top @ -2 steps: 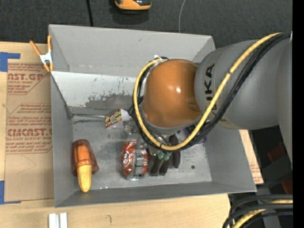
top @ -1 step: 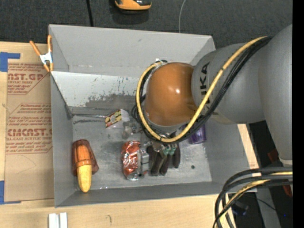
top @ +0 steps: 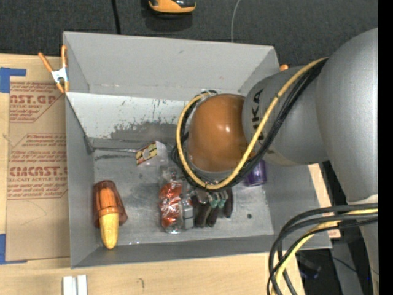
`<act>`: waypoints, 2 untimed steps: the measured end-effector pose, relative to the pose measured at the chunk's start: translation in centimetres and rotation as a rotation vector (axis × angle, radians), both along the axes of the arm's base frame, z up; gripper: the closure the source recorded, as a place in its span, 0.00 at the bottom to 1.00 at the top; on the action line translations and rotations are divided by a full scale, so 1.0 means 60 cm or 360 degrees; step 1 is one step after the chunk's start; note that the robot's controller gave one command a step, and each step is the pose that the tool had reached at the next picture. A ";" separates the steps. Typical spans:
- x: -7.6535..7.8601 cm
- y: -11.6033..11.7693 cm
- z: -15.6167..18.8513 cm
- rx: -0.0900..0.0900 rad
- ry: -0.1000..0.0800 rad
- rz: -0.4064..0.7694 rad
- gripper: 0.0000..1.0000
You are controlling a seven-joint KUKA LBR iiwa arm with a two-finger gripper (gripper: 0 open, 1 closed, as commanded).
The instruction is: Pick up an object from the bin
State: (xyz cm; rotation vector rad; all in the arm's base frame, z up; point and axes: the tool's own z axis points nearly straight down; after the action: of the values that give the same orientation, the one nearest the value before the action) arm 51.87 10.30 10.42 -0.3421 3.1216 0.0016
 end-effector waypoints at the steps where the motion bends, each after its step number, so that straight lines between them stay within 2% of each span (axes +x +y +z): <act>1: 0.013 -0.058 -0.030 0.0010 -0.0005 -0.0055 1.00; 2: 0.013 -0.058 -0.030 0.0010 -0.0006 -0.0056 1.00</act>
Offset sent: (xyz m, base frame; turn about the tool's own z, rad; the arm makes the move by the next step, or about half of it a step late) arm 0.0000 0.0000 0.0000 0.0000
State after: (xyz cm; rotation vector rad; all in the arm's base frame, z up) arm 52.64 6.84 8.64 -0.2870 3.1228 0.0106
